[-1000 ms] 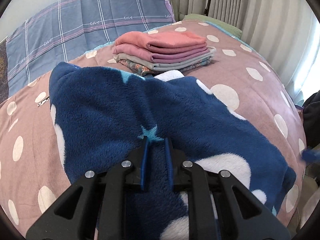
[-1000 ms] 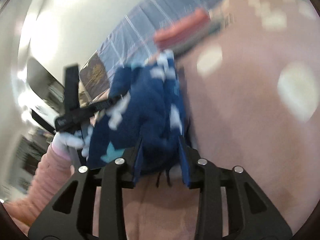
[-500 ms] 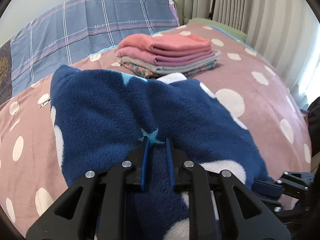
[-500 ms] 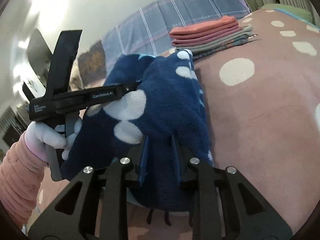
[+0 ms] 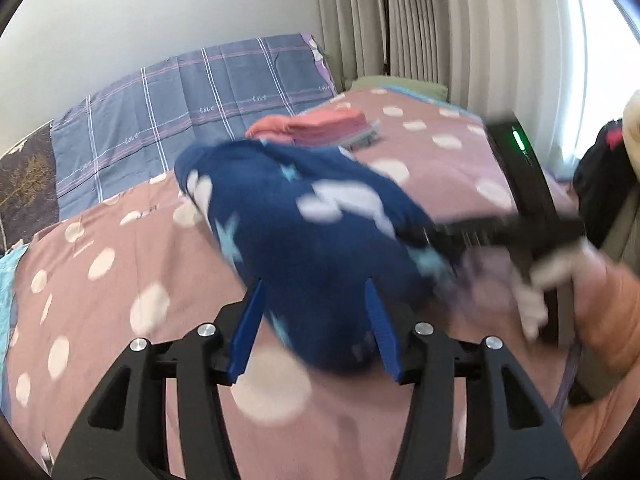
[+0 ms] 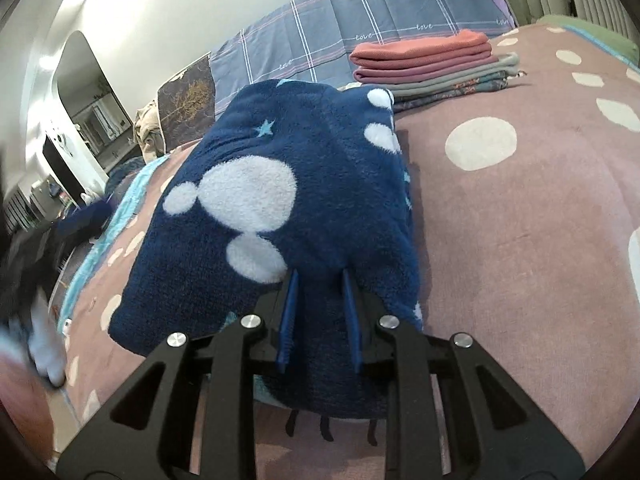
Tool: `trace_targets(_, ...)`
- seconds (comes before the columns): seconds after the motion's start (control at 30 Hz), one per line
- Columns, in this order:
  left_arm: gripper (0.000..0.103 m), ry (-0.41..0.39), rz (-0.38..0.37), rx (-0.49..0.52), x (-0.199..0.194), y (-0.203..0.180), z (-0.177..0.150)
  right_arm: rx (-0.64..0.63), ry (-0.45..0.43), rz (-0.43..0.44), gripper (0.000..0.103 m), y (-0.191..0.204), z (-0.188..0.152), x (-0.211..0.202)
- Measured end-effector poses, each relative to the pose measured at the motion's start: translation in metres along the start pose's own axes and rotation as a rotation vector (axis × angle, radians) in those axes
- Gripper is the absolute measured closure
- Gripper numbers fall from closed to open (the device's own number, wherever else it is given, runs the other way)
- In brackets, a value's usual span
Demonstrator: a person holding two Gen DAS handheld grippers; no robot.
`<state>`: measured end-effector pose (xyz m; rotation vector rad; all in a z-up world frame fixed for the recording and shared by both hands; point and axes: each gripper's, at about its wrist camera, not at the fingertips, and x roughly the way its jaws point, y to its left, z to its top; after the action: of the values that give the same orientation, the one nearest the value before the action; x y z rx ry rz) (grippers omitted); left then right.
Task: Fold small clothes
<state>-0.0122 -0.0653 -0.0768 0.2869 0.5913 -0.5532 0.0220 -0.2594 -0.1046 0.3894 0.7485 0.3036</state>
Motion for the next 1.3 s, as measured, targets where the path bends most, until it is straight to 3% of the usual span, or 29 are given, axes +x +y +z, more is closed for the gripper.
trace_targets(0.17, 0.049, 0.113, 0.041, -0.018, 0.037, -0.018, -0.021, -0.003, 0.012, 0.006, 0.082, 0.003, 0.0, -0.004)
trace_targets(0.27, 0.049, 0.121, 0.146, -0.033, 0.054, -0.019, -0.019, -0.005, 0.022, 0.008, 0.082, 0.004, 0.001, -0.005)
trace_targets(0.37, 0.048, 0.116, 0.153, -0.123, 0.061, -0.013, -0.01, -0.002, 0.023, 0.008, 0.082, 0.004, 0.001, -0.006)
trace_targets(0.5, 0.044, 0.109, 0.229, -0.085, 0.066, -0.02, -0.012, -0.005, 0.013, -0.002, 0.082, 0.007, -0.001, -0.007)
trace_targets(0.57, 0.043, 0.15, 0.297, -0.099, 0.067, -0.009, -0.017, -0.012, 0.009, -0.003, 0.082, 0.007, -0.002, -0.007)
trace_targets(0.7, 0.042, 0.194, 0.224, -0.232, 0.061, 0.026, -0.04, -0.036, 0.017, -0.01, 0.084, 0.011, -0.003, -0.007)
trace_targets(0.83, 0.047, 0.18, 0.282, -0.13, 0.058, 0.008, -0.034, -0.073, 0.012, -0.044, 0.084, 0.02, -0.007, -0.007)
trace_targets(0.93, 0.062, 0.175, 0.202, -0.146, 0.044, 0.005, -0.03, -0.067, 0.015, -0.044, 0.084, 0.018, -0.006, -0.007)
trace_targets(1.03, 0.071, 0.119, 0.055, -0.222, 0.015, 0.013, -0.022, -0.061, 0.021, -0.03, 0.084, 0.014, -0.005, -0.007)
trace_targets(1.17, 0.071, -0.051, -0.006, -0.134, -0.015, -0.001, 0.011, -0.059, 0.024, -0.023, 0.084, 0.014, -0.005, -0.007)
trace_targets(1.23, 0.071, -0.07, 0.041, -0.082, -0.005, -0.007, 0.028, -0.064, 0.023, -0.028, 0.084, 0.015, -0.005, -0.007)
trace_targets(1.3, 0.071, -0.008, 0.098, -0.06, 0.029, -0.006, 0.034, -0.069, 0.023, -0.034, 0.084, 0.017, -0.005, -0.007)
